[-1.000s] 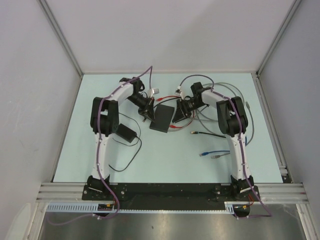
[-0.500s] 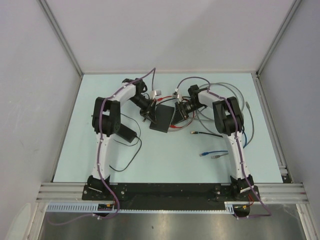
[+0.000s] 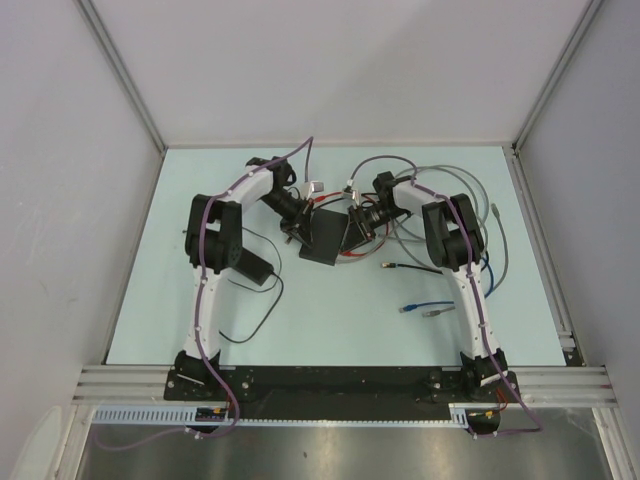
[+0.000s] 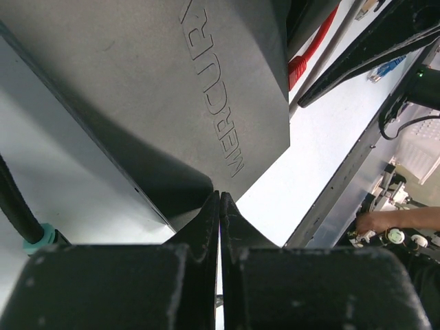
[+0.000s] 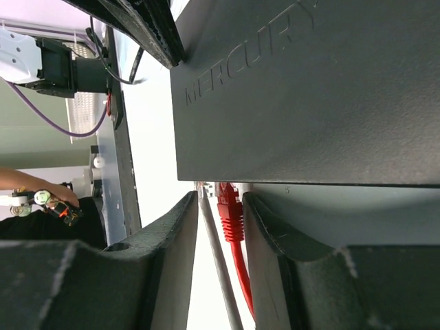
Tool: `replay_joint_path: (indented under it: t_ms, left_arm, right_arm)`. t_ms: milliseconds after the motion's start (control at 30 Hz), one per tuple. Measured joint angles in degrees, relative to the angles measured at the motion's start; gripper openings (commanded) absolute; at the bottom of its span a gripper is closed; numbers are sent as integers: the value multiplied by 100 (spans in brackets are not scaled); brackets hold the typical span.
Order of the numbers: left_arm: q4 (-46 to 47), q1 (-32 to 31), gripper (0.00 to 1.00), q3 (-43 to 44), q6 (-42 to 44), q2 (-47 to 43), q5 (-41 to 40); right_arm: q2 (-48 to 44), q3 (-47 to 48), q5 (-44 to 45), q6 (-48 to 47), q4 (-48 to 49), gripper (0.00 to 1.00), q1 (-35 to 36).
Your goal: Pull the plug from the switch port
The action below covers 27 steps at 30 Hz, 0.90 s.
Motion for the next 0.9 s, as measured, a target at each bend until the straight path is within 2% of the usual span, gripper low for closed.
replay_joint_path:
  t_ms: [333,900]
  left_arm:
    - [0,-9,0,0,-2,0,0]
    - [15,-85,0,11,-4,0,-28]
  right_arm:
    - [22,37,85,48,-17,33,20]
    - [15,203,688,737,28,23,203]
